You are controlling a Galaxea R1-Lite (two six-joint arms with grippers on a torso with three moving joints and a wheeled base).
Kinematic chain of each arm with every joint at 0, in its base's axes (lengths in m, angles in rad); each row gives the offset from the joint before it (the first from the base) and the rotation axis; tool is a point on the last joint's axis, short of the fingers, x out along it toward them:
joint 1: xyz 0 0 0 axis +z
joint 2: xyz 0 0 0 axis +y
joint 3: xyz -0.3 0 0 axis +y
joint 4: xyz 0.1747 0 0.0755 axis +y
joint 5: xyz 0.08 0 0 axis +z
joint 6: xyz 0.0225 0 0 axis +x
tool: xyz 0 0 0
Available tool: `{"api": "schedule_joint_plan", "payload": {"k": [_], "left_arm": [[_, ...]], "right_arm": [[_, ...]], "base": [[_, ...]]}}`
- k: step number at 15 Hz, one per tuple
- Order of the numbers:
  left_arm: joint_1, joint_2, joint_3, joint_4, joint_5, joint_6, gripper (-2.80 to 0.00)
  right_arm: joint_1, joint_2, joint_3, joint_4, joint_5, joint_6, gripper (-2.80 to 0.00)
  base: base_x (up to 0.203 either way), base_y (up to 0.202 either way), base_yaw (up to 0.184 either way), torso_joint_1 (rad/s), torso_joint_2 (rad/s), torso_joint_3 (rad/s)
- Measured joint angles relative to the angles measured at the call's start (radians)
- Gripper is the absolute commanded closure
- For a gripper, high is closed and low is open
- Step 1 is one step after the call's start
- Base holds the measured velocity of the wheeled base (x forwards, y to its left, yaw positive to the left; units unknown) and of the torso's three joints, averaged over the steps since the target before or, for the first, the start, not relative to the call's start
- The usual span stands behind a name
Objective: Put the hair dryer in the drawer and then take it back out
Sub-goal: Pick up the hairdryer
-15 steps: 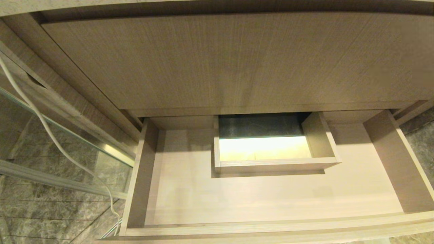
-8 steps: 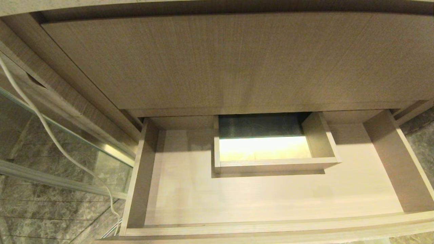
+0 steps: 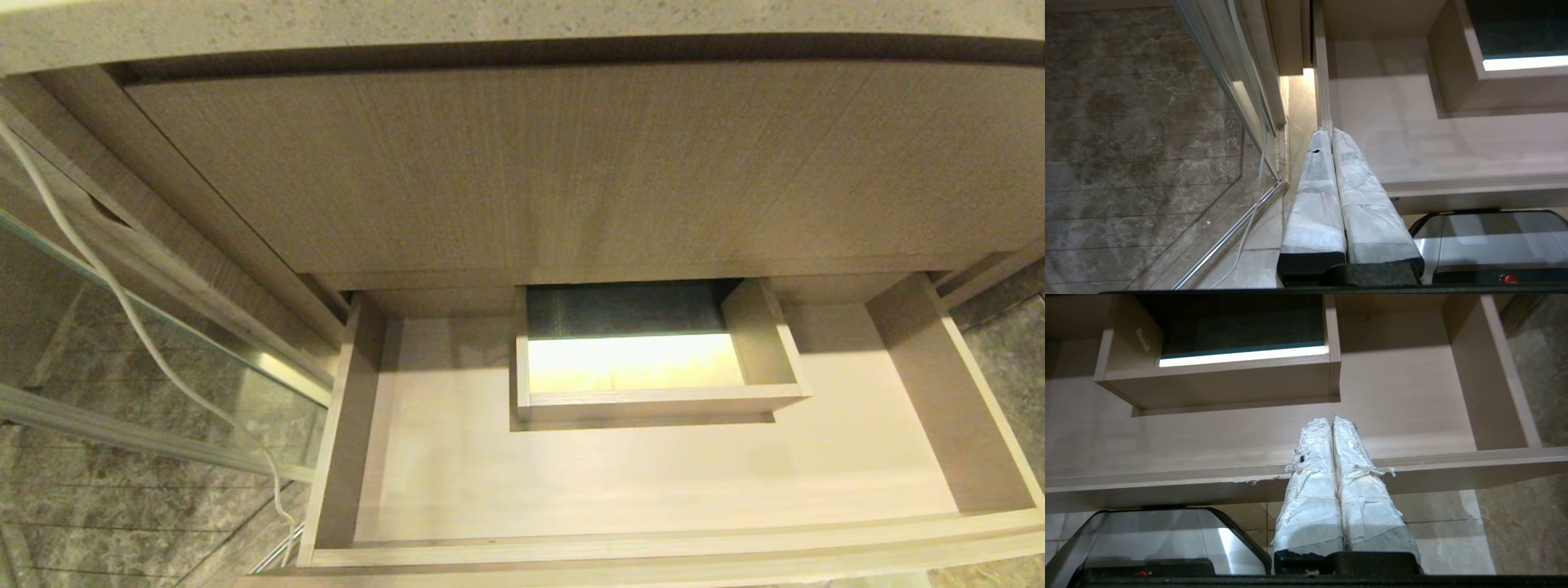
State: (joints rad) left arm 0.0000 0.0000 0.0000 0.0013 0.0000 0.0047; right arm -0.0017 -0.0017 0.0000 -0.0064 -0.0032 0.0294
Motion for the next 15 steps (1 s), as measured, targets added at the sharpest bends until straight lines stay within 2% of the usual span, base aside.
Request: {"api": "schedule_joint_plan", "payload": {"k": [6,10,15], "left_arm": [[0.0,0.0,0.0,0.0,0.0,0.0,0.0],[0.0,0.0,0.0,0.001,0.0,0.0,0.0],[0.0,0.0,0.0,-0.001,0.0,0.0,0.0]], "right_arm": [[0.0,0.0,0.0,0.001,0.0,-0.001,0.0],[0.0,0.0,0.0,0.001,0.0,-0.002,0.0],[0.0,0.0,0.0,0.001,0.0,-0.002,0.0]], "base": [[0.0,0.0,0.0,0.179,-0.47,-0.208],[0.0,0.0,0.0,0.42,-0.5,-0.233],[0.0,0.0,0.0,0.309,-0.53,-0.246]]}}
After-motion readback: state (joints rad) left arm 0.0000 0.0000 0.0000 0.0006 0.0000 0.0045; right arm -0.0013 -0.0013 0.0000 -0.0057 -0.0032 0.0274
